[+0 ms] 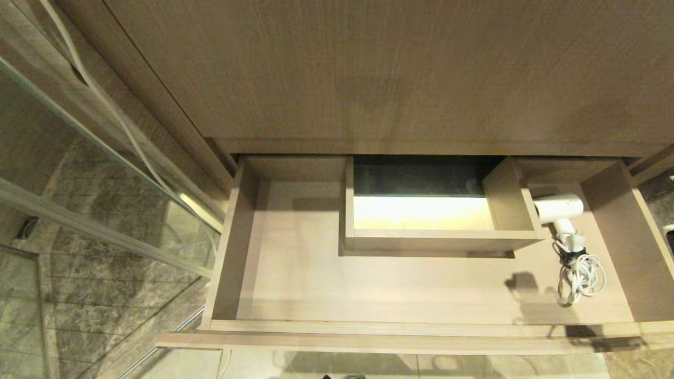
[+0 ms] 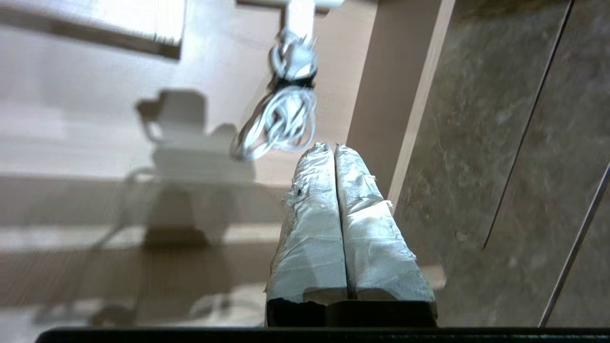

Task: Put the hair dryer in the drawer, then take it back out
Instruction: Close the drawer

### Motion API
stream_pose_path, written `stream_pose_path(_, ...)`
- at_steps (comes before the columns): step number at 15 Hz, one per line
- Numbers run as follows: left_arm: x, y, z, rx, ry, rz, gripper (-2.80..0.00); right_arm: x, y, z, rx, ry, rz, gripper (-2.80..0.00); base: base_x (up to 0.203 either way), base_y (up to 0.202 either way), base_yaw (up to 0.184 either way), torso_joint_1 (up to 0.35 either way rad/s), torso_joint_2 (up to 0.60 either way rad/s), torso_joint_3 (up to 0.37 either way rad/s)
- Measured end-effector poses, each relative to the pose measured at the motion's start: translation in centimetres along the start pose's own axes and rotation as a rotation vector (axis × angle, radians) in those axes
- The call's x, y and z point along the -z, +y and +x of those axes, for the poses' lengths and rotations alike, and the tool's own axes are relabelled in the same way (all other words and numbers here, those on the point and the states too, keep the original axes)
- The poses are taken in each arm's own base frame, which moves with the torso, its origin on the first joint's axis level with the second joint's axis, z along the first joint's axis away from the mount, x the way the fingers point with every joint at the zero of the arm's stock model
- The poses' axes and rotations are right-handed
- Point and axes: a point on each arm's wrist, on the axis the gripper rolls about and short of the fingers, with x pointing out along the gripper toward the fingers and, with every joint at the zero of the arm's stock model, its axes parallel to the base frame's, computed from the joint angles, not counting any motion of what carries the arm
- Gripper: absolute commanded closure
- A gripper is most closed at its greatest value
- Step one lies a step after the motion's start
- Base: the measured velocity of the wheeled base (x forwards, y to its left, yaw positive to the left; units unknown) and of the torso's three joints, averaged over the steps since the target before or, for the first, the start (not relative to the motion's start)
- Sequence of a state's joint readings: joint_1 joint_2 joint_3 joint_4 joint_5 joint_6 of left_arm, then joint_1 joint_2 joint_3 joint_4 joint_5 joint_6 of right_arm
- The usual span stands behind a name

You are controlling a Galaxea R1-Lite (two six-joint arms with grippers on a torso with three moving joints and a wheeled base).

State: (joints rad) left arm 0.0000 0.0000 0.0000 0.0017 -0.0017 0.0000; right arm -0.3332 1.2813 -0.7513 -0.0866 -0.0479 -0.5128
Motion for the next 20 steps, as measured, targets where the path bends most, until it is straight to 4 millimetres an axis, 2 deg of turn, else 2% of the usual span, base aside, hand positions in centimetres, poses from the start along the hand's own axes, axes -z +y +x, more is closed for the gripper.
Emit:
stream_pose_path(3, 0.0, 0.0, 0.0, 0.000, 0.000, 0.000, 0.00, 2.3, 1.2, -2.9, 0.003, -0.011, 0.004, 0.00, 0.000, 0.000, 0.000, 0.000, 0.00, 0.000)
stream_pose_path(7, 0.0, 0.0, 0.0, 0.000, 0.000, 0.000, 0.00, 7.6, 4.4, -6.6, -0.032, -0.018, 0.047, 0.00, 0.000, 0.000, 0.000, 0.000, 0.00, 0.000)
stream_pose_path(10, 0.0, 0.0, 0.0, 0.000, 0.000, 0.000, 0.00, 10.8, 6.4, -8.5, -0.075, -0.054, 0.113, 0.00, 0.000, 0.000, 0.000, 0.000, 0.00, 0.000)
stream_pose_path(14, 0.0, 0.0, 0.0, 0.000, 0.000, 0.000, 0.00, 12.4, 7.3, -9.3, -0.102, -0.091, 0.127, 0.00, 0.000, 0.000, 0.000, 0.000, 0.00, 0.000)
stream_pose_path(20, 0.0, 0.0, 0.0, 0.000, 0.000, 0.000, 0.00, 13.0, 7.5, -9.7, -0.100, -0.109, 0.129, 0.00, 0.000, 0.000, 0.000, 0.000, 0.00, 0.000)
